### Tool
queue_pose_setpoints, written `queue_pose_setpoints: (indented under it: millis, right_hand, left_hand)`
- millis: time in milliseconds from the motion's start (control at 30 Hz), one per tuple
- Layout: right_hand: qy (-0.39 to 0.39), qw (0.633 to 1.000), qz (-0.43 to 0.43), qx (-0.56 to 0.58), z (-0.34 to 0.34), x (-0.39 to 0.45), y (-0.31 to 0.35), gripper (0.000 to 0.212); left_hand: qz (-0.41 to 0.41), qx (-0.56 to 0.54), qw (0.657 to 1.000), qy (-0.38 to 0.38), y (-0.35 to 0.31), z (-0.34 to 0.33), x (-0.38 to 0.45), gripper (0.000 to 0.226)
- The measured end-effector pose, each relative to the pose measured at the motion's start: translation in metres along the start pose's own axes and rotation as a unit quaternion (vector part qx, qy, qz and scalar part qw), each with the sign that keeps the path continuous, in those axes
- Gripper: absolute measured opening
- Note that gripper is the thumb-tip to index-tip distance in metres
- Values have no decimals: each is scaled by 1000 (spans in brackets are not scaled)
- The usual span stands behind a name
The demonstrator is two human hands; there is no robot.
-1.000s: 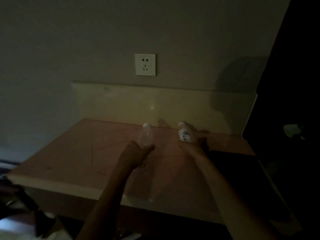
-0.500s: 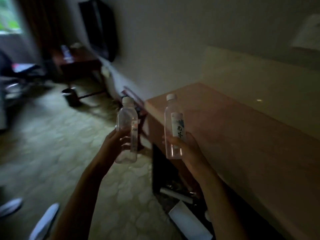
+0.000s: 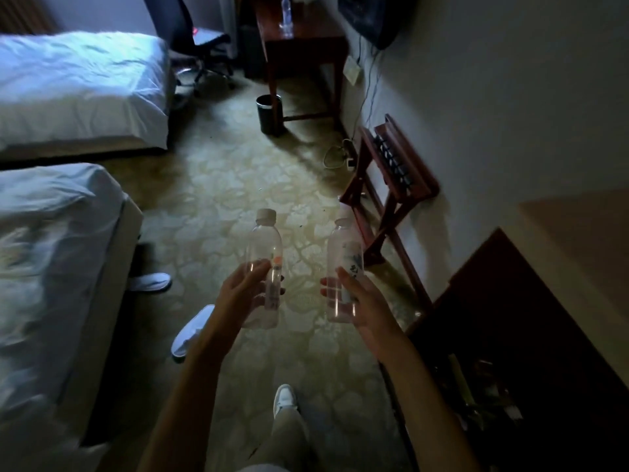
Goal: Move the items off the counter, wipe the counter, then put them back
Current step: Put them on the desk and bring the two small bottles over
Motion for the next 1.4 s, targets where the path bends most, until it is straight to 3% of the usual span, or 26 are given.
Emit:
queue_pose_setpoints:
  millis: [100,167,300,400,467,600,633,733,867,1033,1167,1300,1400]
  right_hand:
    - [-8,1000,17,-21,-27,61,32,52]
    - [-13,999,36,-12,-43,98,61,42]
    - [-2,998,66,14,-71,168,109,48]
    - [4,998,64,5,-87,230,123,26]
    - [12,999,42,-3,-94,275,121,30]
    - [27,1000,5,-16,-111,371,123,70]
    - [29,999,3,-16,-115,399,128,71]
    - [49,999,-5,-15,-128,486,156,46]
    - [101,994,3,-28,-162,587,220,27]
    - [166,985,-3,-38,-223,695,270,23]
    - [207,976,-23,-70,-273,781,276,27]
    - [203,975,-39,-83,-316,881,294,43]
    - [184,978,-26,-90,-344,962,334,34]
  left_hand:
    - [-5,-16,1000,-23,-22,34,62,60]
    - [-15,-25,999,-34,-50,52,104,62]
    - [-46,-15,998,-33,-101,76,177,74]
    - [-45,-26,998,-42,-110,95,230,62]
    - [-29,-25,998,-47,-101,104,265,56]
    - [4,4,998,-68,-86,121,347,55]
    - [5,4,997,-76,-88,125,372,60]
    - [0,13,995,-101,-114,140,450,79]
    - [-23,34,993,-115,-172,161,541,73]
    - [-35,38,987,-153,-215,208,628,58]
    - [-21,19,980,-196,-220,259,702,76]
    - [-12,7,975,-221,-238,315,807,77]
    - [-3,4,978,-208,-273,346,896,60]
Point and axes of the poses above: each hand's wrist, its own x-axis towards the middle knuckle, its own z-axis out of the back of the hand, y = z × x, the point moved 4 cm from there along x, towards the middle knuckle, and after that the axes turned 10 degrees about -x, right-handed, at the moved point
